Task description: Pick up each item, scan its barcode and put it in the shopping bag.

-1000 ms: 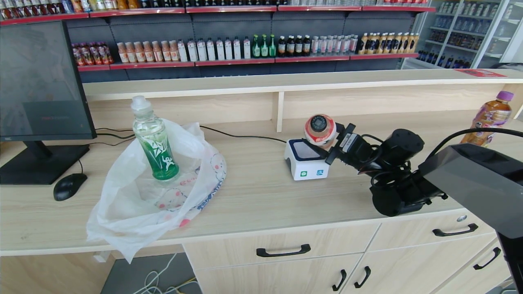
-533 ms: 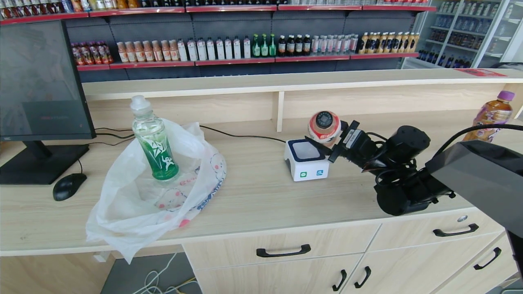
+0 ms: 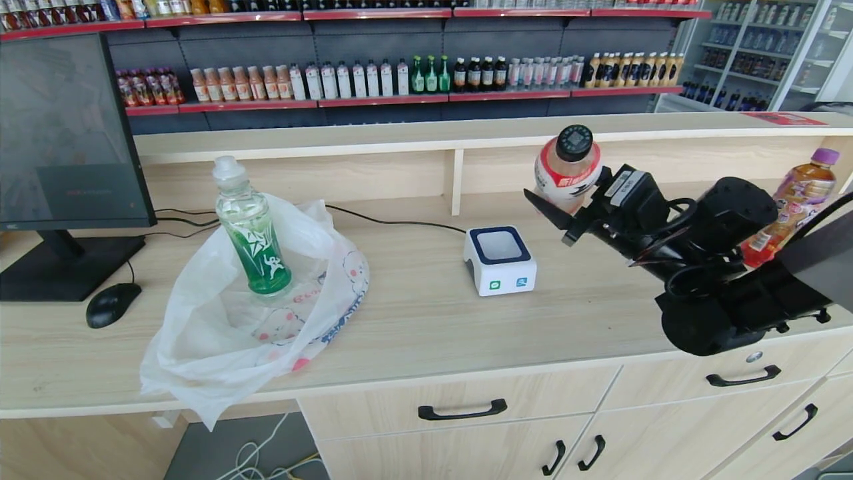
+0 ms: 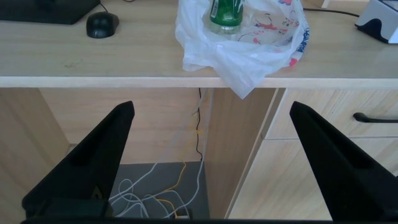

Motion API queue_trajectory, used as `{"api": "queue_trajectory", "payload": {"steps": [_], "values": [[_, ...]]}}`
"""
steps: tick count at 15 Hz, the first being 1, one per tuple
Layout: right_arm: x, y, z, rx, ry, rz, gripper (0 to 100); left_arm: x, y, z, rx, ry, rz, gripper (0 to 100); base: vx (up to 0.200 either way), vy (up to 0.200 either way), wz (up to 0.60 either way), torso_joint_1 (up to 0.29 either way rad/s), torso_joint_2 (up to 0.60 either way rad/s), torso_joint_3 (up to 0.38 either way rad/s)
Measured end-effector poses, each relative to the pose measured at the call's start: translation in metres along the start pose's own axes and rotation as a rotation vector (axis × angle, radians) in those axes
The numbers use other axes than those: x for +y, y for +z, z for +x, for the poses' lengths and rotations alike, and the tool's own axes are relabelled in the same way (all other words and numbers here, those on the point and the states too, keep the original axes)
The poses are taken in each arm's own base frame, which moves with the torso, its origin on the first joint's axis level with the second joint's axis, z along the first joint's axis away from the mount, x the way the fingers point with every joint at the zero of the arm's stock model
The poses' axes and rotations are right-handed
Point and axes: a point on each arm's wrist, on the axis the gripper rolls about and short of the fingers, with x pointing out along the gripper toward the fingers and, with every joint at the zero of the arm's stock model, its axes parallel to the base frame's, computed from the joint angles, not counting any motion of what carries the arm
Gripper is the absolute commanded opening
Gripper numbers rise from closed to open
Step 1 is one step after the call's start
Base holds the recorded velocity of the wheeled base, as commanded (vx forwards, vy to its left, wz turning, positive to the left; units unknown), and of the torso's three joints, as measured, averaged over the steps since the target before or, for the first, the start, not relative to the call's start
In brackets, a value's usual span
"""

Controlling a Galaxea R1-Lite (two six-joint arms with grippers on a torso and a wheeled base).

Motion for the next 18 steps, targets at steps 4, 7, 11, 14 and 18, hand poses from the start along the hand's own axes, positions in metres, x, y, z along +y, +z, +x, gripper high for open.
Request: {"api": "queue_trajectory", "payload": {"steps": [4,7,11,14,18], "values": [[-0.016,0.039,-0.013,0.055,-0.169,0.151,0,0.000,0.000,0.000,0.001,0.000,-0.001,100,0.000,0.000,0.00,0.000,0.00,0.000],[-0.025,0.059,-0.017,0.053,-0.291,0.307,0,0.000,0.000,0.000,0.004,0.001,0.000,100,0.000,0.000,0.00,0.000,0.00,0.000],[-0.027,0.066,-0.025,0.079,-0.412,0.476,0,0.000,0.000,0.000,0.004,0.001,-0.001,100,0.000,0.000,0.00,0.000,0.00,0.000],[-0.022,0.065,-0.033,0.111,-0.489,0.597,0,0.000,0.000,0.000,0.004,0.001,-0.001,100,0.000,0.000,0.00,0.000,0.00,0.000],[-0.002,0.057,-0.047,0.211,-0.484,0.655,0,0.000,0.000,0.000,0.004,-0.001,-0.001,100,-0.050,0.000,0.00,0.002,0.00,0.001]]}}
